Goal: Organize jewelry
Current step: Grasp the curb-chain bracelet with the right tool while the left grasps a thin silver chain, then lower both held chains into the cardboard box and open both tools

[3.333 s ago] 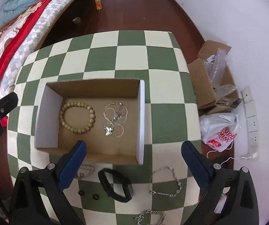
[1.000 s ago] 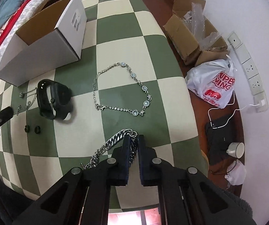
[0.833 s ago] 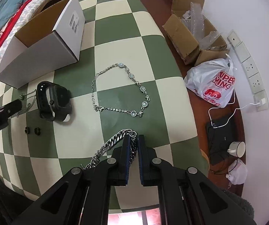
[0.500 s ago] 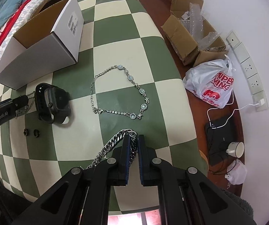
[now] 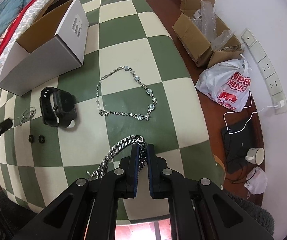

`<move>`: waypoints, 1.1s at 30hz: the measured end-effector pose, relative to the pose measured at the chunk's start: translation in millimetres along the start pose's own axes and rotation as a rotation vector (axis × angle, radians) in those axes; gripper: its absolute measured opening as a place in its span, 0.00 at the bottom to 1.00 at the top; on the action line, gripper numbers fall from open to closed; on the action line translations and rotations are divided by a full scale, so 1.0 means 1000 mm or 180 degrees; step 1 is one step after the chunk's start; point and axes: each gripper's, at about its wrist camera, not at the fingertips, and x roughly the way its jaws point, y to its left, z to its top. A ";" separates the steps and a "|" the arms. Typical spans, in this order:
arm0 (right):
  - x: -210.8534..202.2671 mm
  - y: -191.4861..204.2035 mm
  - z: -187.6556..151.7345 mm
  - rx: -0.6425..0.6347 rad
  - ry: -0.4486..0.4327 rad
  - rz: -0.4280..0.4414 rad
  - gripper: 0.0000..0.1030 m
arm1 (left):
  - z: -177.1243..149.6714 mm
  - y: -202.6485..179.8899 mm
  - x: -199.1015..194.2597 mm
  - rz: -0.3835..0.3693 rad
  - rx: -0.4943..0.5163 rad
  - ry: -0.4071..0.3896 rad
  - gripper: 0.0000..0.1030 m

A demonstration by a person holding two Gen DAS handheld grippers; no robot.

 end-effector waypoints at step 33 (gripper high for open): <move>-0.152 0.056 0.020 -0.0261 -0.0629 0.0694 0.07 | 0.017 0.000 -0.171 -0.0307 0.0008 -0.0746 0.07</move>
